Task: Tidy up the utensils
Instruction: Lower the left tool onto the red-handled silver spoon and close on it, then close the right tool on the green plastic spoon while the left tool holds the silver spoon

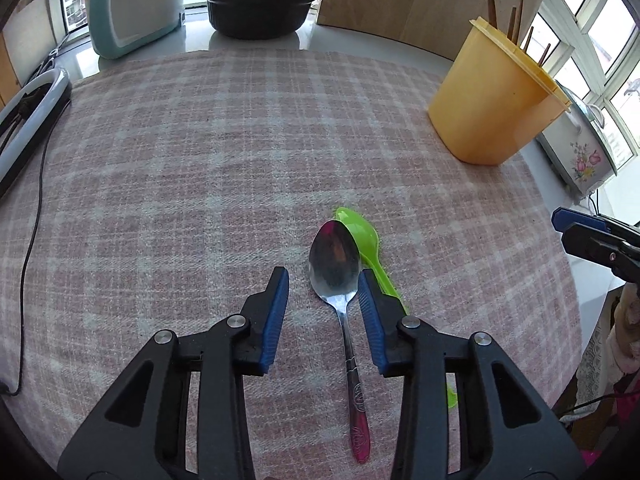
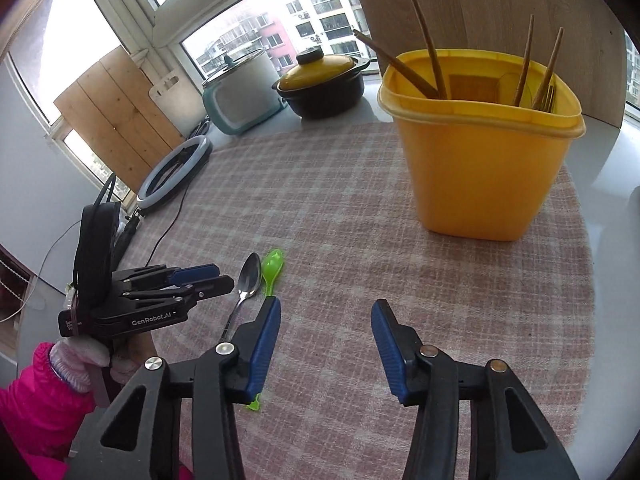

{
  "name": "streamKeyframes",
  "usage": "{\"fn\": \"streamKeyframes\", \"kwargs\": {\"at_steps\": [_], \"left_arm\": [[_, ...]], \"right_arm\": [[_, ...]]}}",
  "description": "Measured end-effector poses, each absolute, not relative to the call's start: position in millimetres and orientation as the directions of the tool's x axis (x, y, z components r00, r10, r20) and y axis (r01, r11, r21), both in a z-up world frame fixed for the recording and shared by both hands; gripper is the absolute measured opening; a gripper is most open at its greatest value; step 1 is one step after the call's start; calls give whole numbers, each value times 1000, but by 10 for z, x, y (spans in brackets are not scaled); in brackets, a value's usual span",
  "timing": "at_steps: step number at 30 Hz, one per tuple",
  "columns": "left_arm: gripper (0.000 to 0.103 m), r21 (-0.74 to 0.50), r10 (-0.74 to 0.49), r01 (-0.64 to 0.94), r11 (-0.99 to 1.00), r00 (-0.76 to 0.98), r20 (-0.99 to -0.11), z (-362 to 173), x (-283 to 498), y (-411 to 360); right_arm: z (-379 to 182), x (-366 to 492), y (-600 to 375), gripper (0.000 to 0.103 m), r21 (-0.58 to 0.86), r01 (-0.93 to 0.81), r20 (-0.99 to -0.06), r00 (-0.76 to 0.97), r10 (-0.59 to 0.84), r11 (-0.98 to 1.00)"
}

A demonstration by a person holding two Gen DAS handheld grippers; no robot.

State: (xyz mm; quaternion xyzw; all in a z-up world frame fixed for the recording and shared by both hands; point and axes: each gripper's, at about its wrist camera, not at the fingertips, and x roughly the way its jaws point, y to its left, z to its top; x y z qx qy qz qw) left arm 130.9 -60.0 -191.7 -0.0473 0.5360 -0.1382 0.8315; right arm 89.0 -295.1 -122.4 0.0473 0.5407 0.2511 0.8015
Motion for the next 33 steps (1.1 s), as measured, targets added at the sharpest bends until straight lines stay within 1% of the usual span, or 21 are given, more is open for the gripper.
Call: {"fn": "streamKeyframes", "kwargs": {"at_steps": [4,12,13,16,25,27,28,33], "left_arm": [[37,-209,-274,207,956,366,-889,-2005,1392,-637],[37,-171,-259,256,951,364,-895,-2074,1473,-756],[36,-164,-254,260,952,369,-894,-2077,1478,-769],[26,-124,-227,274,954,388,-893,-2083,1472,-818],[26,-123,-236,296,947,384,-893,-2075,1420,-877],[26,-94,-217,306,947,396,-892,-2077,1396,-911],[26,-79,-206,307,948,404,-891,-2078,1387,-927],[17,-62,-186,282,957,434,-882,-2059,1369,-928]], "right_arm": [[-1272,911,-2887,41,351,-348,-849,272,452,869],[-1344,955,-2780,40,343,-343,-861,258,439,874],[-1354,962,-2772,40,342,-340,-863,256,436,876],[-1377,986,-2764,39,341,-336,-866,252,433,878],[-1416,1028,-2734,39,344,-331,-869,242,432,879],[-1432,1035,-2726,39,348,-331,-869,237,434,877],[-1443,1037,-2720,37,351,-330,-869,233,437,876],[-1491,1052,-2646,35,364,-334,-869,214,446,869]]}}
